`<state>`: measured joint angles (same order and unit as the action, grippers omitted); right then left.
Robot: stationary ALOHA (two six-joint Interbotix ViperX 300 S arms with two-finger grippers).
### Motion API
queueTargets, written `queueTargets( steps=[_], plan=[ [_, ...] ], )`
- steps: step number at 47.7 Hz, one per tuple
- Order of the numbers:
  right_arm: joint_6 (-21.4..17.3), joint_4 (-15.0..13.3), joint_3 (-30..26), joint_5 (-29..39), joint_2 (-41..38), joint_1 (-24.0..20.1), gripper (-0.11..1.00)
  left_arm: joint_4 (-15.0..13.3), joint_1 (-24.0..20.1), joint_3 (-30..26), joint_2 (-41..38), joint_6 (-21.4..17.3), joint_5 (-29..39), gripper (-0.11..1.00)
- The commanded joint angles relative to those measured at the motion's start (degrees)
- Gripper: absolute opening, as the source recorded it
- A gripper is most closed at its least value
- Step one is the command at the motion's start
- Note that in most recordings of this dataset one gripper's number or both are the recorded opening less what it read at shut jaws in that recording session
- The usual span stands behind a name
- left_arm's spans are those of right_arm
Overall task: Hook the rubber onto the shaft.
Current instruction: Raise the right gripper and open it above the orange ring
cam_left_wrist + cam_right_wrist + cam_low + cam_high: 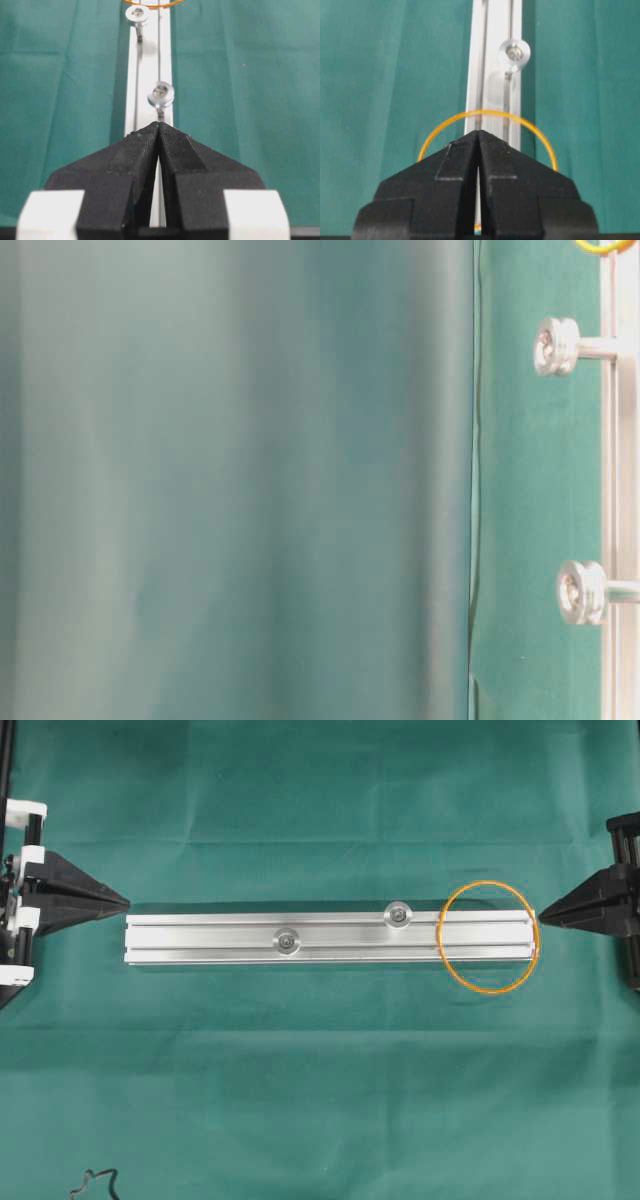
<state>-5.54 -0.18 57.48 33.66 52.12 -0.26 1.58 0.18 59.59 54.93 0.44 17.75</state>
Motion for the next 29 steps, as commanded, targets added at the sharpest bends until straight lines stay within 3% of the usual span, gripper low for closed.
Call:
queueTargets(
  steps=[1, 20, 29],
  plan=[
    [-0.35, 0.09, -2.29, 2.81, -0.70, -0.18, 0.03, 0.09, 0.00, -1.58, -0.44, 0.00, -0.26, 0.00],
    [-3.08, 0.00, -10.02, 28.56, -6.50, -0.18, 0.03, 0.09, 0.00, -1.76, -0.44, 0.09, -0.26, 0.00],
    [-3.16, 0.09, -13.36, 36.56, -10.11, -0.09, 0.03, 0.18, 0.00, -1.85, -0.44, 0.00, -0.26, 0.00]
  ],
)
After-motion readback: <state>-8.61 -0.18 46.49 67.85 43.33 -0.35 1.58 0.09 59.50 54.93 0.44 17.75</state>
